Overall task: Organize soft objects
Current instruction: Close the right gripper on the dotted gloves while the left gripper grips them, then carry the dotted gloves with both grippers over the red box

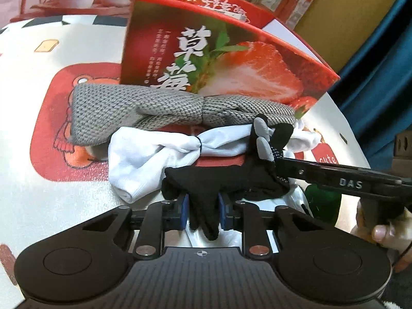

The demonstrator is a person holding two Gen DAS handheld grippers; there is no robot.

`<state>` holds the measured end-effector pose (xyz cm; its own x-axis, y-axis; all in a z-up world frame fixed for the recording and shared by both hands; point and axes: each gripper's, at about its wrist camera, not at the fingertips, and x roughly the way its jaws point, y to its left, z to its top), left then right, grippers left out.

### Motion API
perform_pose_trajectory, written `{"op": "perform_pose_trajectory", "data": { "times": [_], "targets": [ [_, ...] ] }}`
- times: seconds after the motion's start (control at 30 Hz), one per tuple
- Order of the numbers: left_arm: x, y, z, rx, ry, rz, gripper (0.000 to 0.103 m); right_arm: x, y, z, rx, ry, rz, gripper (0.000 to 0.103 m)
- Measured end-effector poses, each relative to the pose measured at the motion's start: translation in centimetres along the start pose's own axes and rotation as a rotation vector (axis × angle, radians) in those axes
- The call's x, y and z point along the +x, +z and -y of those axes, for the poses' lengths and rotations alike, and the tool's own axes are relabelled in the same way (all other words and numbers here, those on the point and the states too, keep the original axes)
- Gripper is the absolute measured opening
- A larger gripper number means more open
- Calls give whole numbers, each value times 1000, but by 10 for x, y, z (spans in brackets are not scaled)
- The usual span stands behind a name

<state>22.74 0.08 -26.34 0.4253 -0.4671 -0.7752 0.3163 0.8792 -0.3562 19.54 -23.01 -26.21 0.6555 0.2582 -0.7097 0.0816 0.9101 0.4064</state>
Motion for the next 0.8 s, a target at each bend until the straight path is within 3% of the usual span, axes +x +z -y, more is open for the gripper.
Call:
{"op": "perform_pose_trajectory", "data": {
  "times": [0.43,0.47,0.53,0.8],
  "targets": [
    [2,0,-2,-6,2,-2,20,10,3,-3,2,27,-8,36],
    [0,2,0,4,2,5,18,10,3,-4,1,30,-11,35],
    [-5,4,4,27,9,26,17,10,4,-5,-1,57,-23,21],
    [-24,15,11,57,13,104,16,-6,10,-12,-26,95,26,14]
  ]
}}
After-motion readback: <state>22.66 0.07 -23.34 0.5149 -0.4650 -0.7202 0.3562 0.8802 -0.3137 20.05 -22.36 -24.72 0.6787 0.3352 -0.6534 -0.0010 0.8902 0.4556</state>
